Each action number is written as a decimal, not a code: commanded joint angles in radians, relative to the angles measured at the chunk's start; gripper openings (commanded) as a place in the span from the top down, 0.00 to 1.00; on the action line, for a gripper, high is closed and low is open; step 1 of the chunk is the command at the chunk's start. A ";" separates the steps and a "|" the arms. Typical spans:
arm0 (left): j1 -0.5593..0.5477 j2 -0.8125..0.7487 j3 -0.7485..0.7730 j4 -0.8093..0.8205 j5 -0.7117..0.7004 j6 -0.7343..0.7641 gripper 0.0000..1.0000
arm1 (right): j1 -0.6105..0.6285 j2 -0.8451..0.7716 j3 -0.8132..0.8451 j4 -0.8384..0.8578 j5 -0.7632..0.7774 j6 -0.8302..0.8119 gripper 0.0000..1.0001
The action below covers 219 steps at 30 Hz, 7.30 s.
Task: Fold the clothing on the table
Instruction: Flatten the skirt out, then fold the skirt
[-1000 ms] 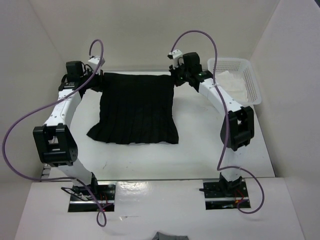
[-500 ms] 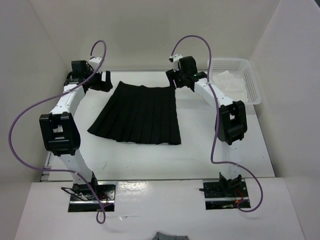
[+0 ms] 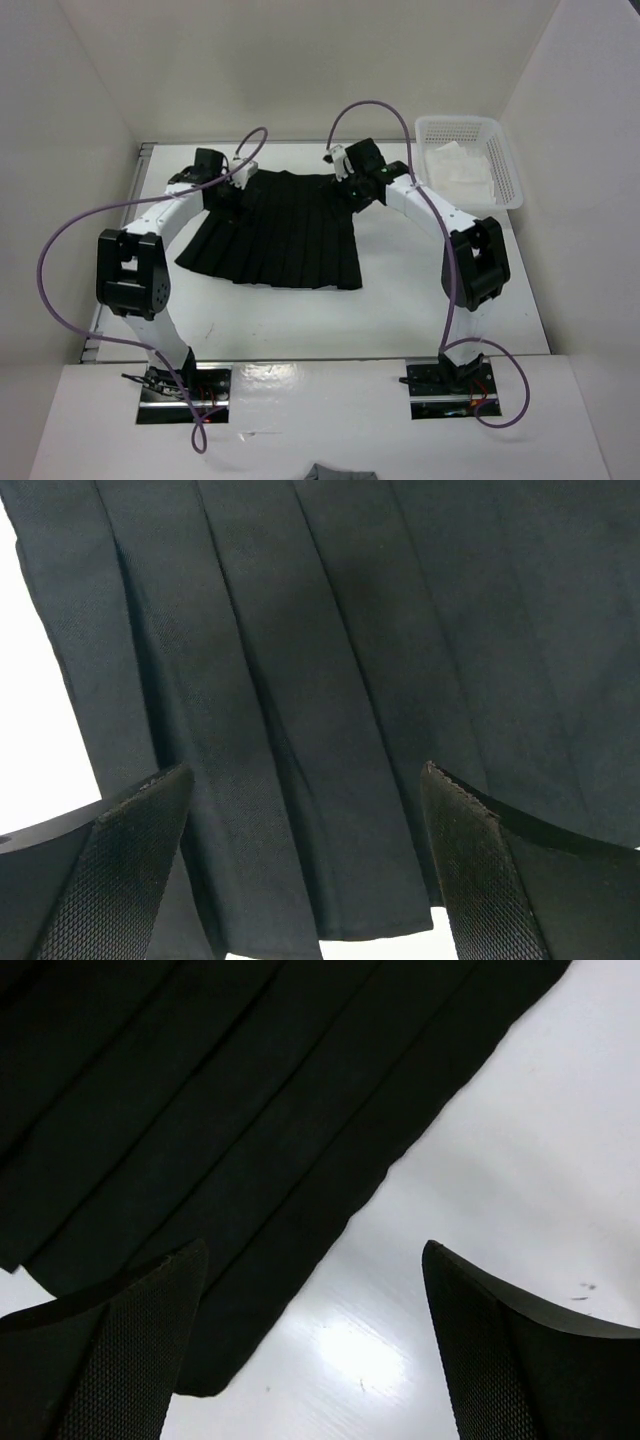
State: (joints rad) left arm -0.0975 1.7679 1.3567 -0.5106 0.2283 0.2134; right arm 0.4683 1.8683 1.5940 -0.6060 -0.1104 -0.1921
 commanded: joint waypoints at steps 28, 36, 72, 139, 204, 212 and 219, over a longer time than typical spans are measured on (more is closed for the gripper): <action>-0.085 0.114 -0.119 -0.224 -0.262 -0.048 0.00 | -0.005 -0.202 -0.192 -0.054 0.017 0.005 0.02; -0.128 0.199 -0.087 -0.301 -0.092 -0.057 0.00 | -0.005 -0.265 -0.230 -0.044 0.006 -0.004 0.02; 0.073 0.106 0.219 -0.335 0.213 -0.084 0.00 | -0.066 -0.105 -0.090 0.087 0.012 0.008 0.05; 0.122 1.025 1.458 -0.697 0.069 -0.152 0.34 | -0.237 0.963 1.339 -0.411 -0.365 0.056 0.31; 0.159 1.059 1.521 -0.678 0.045 -0.166 0.34 | -0.246 1.078 1.477 -0.155 -0.508 0.230 0.01; 0.150 1.059 1.521 -0.687 0.074 -0.157 0.34 | -0.246 1.098 1.486 -0.155 -0.350 0.253 0.01; 0.117 1.050 1.521 -0.687 0.074 -0.147 0.34 | -0.246 1.109 1.486 -0.164 -0.255 0.235 0.01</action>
State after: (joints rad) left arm 0.0391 2.7998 2.8502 -1.1797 0.2718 0.0517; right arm 0.2226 2.9711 3.0364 -0.8047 -0.4213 0.0517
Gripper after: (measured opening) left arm 0.662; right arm 0.985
